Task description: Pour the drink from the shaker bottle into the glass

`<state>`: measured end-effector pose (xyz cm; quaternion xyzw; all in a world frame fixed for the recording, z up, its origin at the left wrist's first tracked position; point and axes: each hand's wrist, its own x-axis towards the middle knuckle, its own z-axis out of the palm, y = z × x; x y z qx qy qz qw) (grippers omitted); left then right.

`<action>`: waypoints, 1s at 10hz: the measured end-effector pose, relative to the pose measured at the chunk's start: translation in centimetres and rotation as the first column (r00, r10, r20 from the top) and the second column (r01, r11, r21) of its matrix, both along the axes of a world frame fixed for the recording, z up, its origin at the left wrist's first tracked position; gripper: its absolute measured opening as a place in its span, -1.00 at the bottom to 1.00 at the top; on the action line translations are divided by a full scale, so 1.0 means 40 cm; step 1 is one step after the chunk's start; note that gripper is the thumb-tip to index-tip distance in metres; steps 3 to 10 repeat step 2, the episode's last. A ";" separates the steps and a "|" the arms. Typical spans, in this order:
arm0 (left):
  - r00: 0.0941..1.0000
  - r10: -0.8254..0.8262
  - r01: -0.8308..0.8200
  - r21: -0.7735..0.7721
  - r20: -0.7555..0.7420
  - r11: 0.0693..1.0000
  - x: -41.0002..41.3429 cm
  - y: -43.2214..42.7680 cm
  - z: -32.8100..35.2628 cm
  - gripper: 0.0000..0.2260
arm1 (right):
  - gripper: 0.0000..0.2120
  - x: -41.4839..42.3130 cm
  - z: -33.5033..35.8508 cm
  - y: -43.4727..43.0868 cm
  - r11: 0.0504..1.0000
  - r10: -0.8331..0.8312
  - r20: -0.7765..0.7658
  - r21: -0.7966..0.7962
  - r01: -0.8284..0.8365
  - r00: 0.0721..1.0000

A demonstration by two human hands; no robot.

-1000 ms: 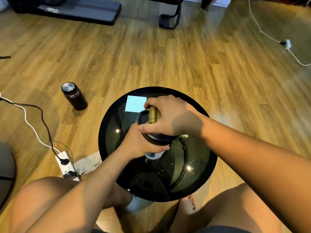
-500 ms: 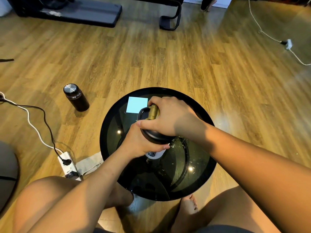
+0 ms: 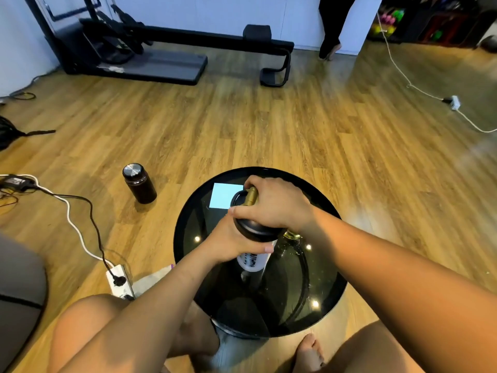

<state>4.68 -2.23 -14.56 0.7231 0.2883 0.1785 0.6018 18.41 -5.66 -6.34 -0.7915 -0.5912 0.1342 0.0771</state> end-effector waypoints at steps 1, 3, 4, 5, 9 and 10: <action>0.982 -0.131 0.132 -0.001 -0.135 0.991 -0.020 0.020 0.032 -0.34 | -0.09 -0.003 0.014 0.000 0.998 0.025 0.004 -0.054 -0.025 1.000; 0.961 -0.133 0.113 -0.094 -0.241 0.989 -0.088 0.070 0.127 -0.08 | 0.04 0.009 0.079 -0.015 0.994 0.038 -0.287 -0.085 -0.065 0.957; 0.961 -0.133 0.113 -0.094 -0.241 0.989 -0.088 0.070 0.127 -0.08 | 0.04 0.009 0.079 -0.015 0.994 0.038 -0.287 -0.085 -0.065 0.957; 0.961 -0.133 0.113 -0.094 -0.241 0.989 -0.088 0.070 0.127 -0.08 | 0.04 0.009 0.079 -0.015 0.994 0.038 -0.287 -0.085 -0.065 0.957; 0.961 -0.133 0.113 -0.094 -0.241 0.989 -0.088 0.070 0.127 -0.08 | 0.04 0.009 0.079 -0.015 0.994 0.038 -0.287 -0.085 -0.065 0.957; 0.961 -0.133 0.113 -0.094 -0.241 0.989 -0.088 0.070 0.127 -0.08 | 0.04 0.009 0.079 -0.015 0.994 0.038 -0.287 -0.085 -0.065 0.957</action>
